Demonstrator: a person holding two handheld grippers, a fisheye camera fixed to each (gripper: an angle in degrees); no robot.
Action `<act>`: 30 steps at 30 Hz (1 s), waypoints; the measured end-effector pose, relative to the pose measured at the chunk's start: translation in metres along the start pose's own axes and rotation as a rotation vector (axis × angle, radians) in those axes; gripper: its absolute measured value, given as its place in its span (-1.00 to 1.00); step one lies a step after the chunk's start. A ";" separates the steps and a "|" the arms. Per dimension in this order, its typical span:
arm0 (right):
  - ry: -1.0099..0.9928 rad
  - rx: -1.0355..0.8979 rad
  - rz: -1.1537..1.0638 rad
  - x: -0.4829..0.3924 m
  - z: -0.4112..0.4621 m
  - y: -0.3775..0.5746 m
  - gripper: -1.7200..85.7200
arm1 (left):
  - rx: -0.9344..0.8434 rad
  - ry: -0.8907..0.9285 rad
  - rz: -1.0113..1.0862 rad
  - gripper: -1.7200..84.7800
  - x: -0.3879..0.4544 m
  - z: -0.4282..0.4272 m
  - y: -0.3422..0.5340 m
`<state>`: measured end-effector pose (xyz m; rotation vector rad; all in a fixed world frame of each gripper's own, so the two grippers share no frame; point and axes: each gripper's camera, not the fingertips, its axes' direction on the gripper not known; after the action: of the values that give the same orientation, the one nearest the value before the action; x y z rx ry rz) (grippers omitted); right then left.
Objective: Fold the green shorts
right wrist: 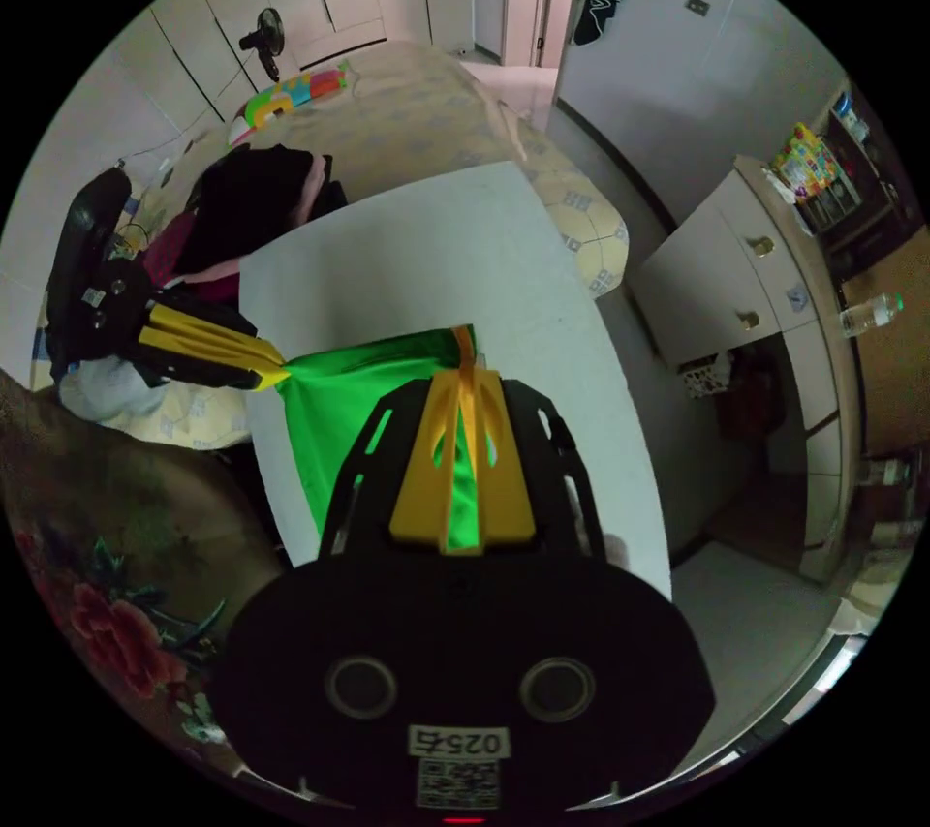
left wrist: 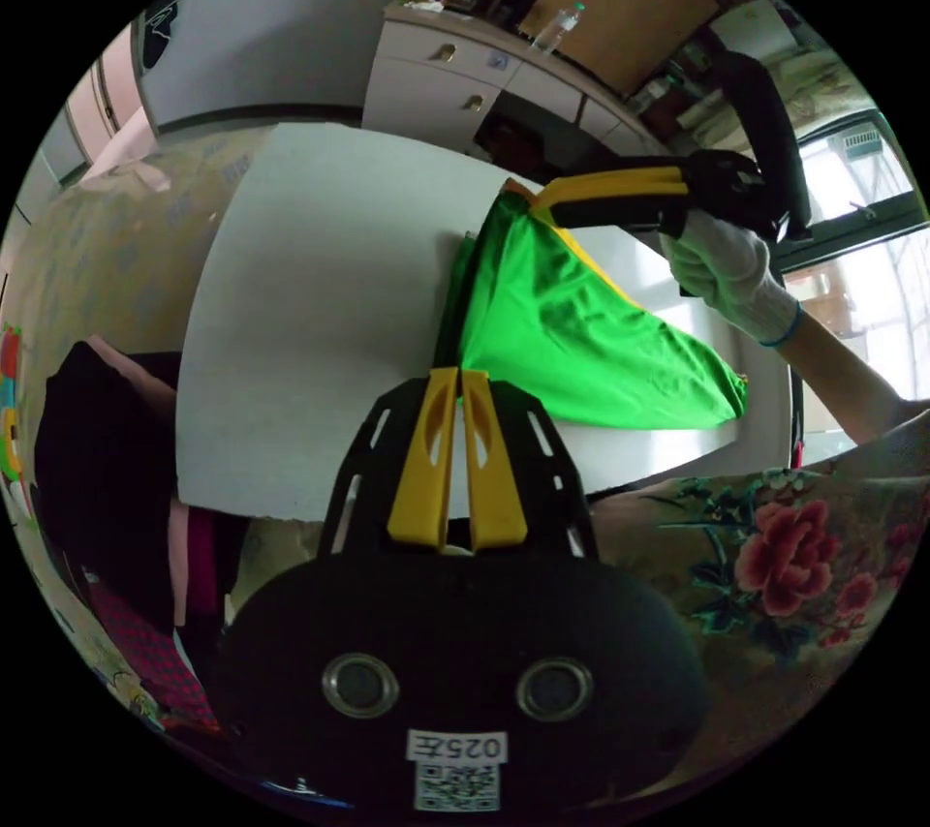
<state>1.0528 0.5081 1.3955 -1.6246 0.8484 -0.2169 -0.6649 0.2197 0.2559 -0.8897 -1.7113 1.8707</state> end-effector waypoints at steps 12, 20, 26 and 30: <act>-0.228 -0.160 -0.043 0.031 0.074 -0.029 -0.71 | -0.130 0.046 -0.145 -0.74 -0.043 0.072 -0.031; -0.291 -0.251 -0.055 0.037 0.094 -0.042 -0.69 | -0.279 0.007 -0.193 -0.76 -0.035 0.113 -0.056; -0.003 -0.237 -0.165 -0.015 0.088 -0.034 -0.82 | -0.426 -0.280 -0.089 -0.96 0.016 0.145 -0.088; -0.011 -0.298 -0.209 -0.026 0.084 -0.042 -0.87 | -0.373 -0.293 -0.105 -1.00 0.023 0.150 -0.087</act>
<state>1.0993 0.5897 1.4207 -1.9950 0.7265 -0.2359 -0.7960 0.1426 0.3410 -0.6613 -2.2912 1.7065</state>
